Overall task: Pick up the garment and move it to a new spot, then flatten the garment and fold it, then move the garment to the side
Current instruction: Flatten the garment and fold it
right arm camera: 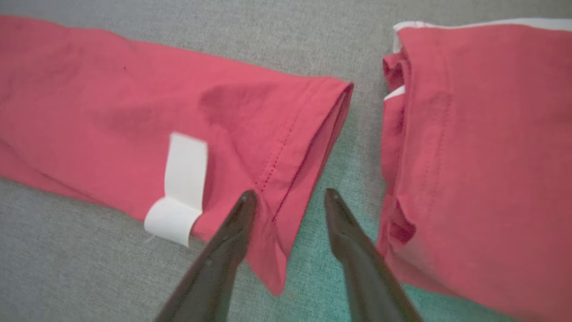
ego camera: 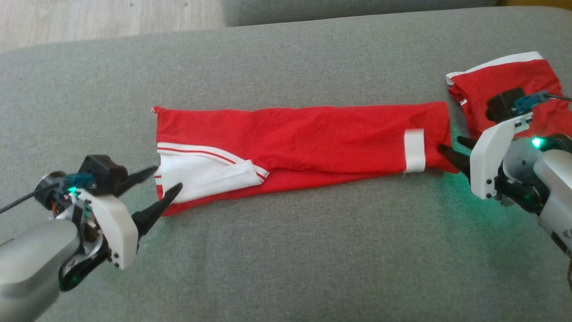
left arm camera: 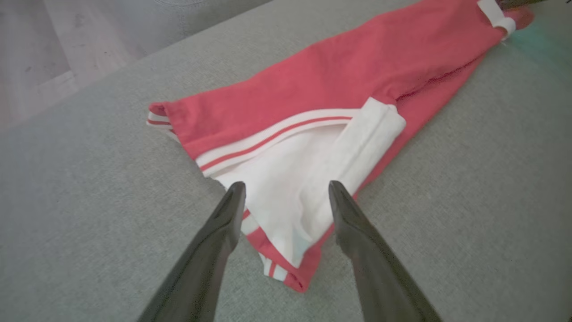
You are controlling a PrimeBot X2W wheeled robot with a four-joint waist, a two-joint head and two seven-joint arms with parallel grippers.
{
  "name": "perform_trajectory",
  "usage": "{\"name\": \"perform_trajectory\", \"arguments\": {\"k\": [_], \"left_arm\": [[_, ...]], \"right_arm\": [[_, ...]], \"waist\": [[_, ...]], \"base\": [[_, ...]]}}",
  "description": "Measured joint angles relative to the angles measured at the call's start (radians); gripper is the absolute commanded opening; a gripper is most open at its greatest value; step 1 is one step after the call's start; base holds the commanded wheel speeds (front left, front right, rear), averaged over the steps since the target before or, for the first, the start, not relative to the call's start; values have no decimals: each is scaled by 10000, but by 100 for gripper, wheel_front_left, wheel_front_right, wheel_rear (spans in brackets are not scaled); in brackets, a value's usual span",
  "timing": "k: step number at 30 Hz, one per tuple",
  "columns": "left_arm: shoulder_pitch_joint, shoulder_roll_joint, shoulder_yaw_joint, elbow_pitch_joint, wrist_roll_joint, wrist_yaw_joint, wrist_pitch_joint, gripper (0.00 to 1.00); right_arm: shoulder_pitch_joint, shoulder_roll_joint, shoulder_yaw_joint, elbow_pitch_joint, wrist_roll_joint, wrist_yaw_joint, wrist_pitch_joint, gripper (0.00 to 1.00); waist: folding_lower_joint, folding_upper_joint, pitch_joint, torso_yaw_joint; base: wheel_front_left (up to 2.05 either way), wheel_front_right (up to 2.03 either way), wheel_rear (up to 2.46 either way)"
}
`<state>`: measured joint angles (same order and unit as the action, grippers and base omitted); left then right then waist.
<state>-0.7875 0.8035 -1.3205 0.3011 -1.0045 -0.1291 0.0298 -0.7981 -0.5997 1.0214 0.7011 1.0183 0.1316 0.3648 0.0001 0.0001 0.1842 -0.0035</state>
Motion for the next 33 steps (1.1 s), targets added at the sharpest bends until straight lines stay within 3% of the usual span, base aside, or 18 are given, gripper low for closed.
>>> {"name": "perform_trajectory", "arguments": {"k": [5,10,11,13,16,19,23,27,31,33], "left_arm": [[6,-314,614,422,-35,729,-1083,100],[263,-903,2113,566,-648,1747,-2694,100],[263,-903,2113,566,-648,1747,-2694,100],[495,-1181,2953,464,-700,2034,-2805,100],[1185,-1762,5168,-217,-79,2481,-2821,100],[2243,-2548,7315,-970,1080,2765,-2836,100],[4042,-3657,9231,-1611,2635,2715,-2853,100],[5391,-4615,10211,-1770,3885,2201,-2853,100],[6249,-5544,11148,-1668,4688,1695,-2853,100],[6639,-5954,11622,-1538,5009,1440,-2853,100]], "right_arm": [[-32,21,-516,54,242,0,-1001,100],[-372,385,-1799,274,449,0,-3463,100],[-372,385,-1799,274,449,0,-3463,100],[-507,627,-2104,282,357,0,-4468,100],[-499,1049,-2545,316,81,0,-5737,100],[-445,1486,-3244,418,-955,0,-6130,100],[367,2397,-5731,-506,-2729,0,-6161,100],[2240,3787,-7923,-1475,-4715,0,-6203,100],[4312,5055,-9056,-2000,-6339,0,-6203,100],[4970,5325,-9168,-2151,-6815,0,-6203,100]], "waist": [[0,0,-180,-72],[0,0,-437,-169],[0,0,-437,-169],[-1,0,-550,-196],[-1,0,-691,-210],[-1,0,-832,-240],[-1,0,-960,-307],[-1,0,-1116,-344],[-2,0,-1240,-373],[-3,0,-1267,-426]], "base": [[0,0,0],[0,0,0],[0,0,0],[0,0,0],[0,0,0],[0,0,0],[0,0,0],[0,0,0],[0,0,0],[0,0,0]]}}
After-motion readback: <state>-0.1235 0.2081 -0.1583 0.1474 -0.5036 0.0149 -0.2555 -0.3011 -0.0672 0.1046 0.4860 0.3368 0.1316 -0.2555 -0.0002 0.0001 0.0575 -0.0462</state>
